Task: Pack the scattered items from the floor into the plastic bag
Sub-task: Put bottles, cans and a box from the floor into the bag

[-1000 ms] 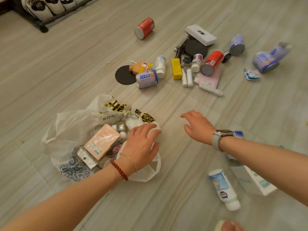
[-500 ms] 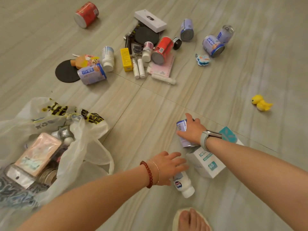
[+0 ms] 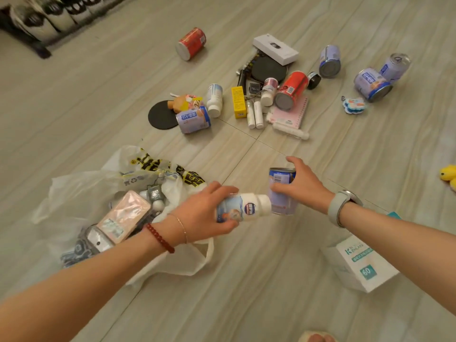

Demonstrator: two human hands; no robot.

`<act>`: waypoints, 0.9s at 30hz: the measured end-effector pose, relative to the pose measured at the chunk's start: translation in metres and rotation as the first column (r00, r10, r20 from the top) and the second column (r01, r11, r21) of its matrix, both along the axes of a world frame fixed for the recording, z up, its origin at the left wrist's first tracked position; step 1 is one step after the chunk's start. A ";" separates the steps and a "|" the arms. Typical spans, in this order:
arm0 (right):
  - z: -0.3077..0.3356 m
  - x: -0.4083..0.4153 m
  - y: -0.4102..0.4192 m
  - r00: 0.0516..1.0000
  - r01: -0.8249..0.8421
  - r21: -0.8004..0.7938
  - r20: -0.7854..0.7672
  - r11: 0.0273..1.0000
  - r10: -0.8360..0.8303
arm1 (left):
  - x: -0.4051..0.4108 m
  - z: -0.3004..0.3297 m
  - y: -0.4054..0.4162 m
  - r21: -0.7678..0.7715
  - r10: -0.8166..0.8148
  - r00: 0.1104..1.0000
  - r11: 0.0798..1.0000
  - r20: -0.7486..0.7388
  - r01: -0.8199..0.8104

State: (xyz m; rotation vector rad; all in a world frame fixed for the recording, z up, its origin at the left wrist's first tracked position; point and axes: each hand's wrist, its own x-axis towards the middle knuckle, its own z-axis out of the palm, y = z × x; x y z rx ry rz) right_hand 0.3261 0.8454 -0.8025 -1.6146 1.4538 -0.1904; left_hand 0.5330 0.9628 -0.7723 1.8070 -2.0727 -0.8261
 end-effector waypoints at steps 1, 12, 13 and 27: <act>0.005 0.015 -0.001 0.999 -0.012 -0.009 0.040 1.000 0.012 | 0.019 0.008 0.003 -0.028 0.122 0.992 0.992 -0.023 -0.123; 0.036 0.205 0.052 0.898 -0.205 -0.019 0.393 0.978 0.196 | 0.148 -0.004 0.112 0.152 0.622 0.749 0.737 0.228 -0.659; 0.035 0.215 0.060 0.898 -0.262 -0.051 0.353 0.964 0.262 | 0.148 -0.010 0.118 0.164 0.632 0.744 0.728 0.217 -0.666; -0.002 0.214 0.070 0.707 -0.707 -0.187 -0.175 0.682 0.685 | 0.130 -0.044 0.089 -0.086 0.513 0.841 0.858 0.174 -0.506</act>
